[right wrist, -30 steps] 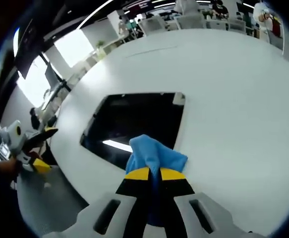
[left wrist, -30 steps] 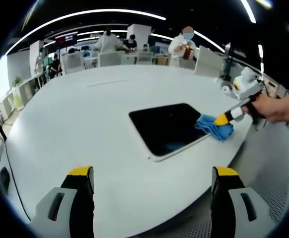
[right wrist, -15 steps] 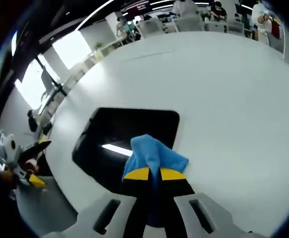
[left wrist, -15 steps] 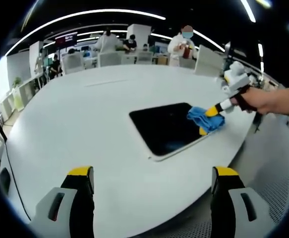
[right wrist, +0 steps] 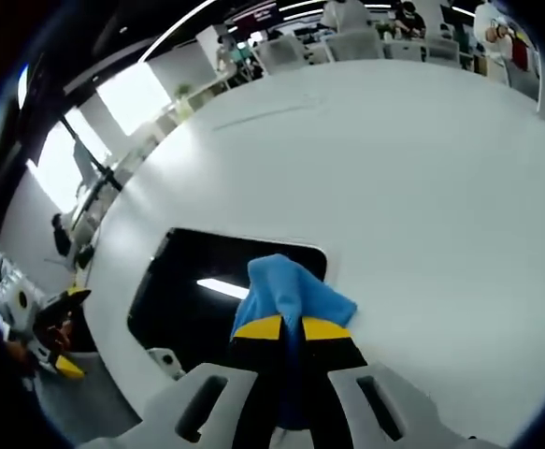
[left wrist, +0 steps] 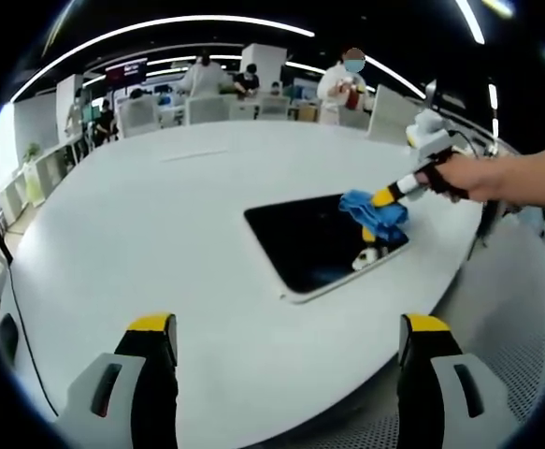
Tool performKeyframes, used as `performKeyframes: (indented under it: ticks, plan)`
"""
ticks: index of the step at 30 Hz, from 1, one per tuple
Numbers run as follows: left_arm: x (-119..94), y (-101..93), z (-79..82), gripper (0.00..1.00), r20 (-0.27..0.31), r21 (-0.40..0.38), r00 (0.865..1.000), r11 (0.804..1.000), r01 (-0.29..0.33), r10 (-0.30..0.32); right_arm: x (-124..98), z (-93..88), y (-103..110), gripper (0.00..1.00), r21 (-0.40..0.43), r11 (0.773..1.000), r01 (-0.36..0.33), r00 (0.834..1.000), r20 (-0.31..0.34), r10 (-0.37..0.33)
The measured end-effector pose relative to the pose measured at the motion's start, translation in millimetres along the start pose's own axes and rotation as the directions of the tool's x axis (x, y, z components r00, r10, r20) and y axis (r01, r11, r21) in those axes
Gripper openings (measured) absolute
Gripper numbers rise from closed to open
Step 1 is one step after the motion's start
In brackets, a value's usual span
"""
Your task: Wipe the mirror surface with the cleaning cloth until all visible marks leave the cleaned area.
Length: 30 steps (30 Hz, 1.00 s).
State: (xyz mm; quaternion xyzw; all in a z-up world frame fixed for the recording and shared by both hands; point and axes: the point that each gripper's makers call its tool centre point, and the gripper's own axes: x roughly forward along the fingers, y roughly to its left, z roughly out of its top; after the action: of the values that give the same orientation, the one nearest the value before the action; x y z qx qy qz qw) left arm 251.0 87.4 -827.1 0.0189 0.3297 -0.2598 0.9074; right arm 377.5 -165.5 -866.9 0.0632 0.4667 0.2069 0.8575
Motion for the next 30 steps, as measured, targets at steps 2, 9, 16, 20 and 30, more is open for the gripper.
performKeyframes:
  ticks: [2,9,16,20,30]
  plan:
    - [0,0.0,-0.3,0.99,-0.001,0.001,1.0,1.0,0.0,0.0,2,3.0,-1,0.01,-0.002,1.0,0.001,1.0,-0.002,-0.001]
    - [-1,0.2,0.5,0.99,0.003,-0.002,1.0,1.0,-0.006,0.006,9,15.0,-5,0.01,-0.029,0.999,0.012,1.0,-0.014,-0.012]
    - [-1,1.1,-0.2,0.99,0.002,-0.006,1.0,1.0,-0.009,0.009,13,21.9,-7,0.01,-0.038,0.999,0.019,1.0,-0.016,-0.019]
    - [-1,1.4,0.4,0.99,0.005,-0.008,1.0,1.0,-0.01,0.01,13,22.1,-6,0.01,-0.041,0.999,0.012,1.0,-0.011,-0.013]
    - [-1,1.8,-0.9,0.99,-0.003,0.0,1.0,1.0,-0.011,0.011,13,22.3,-6,0.01,-0.051,0.999,0.014,1.0,-0.013,-0.014]
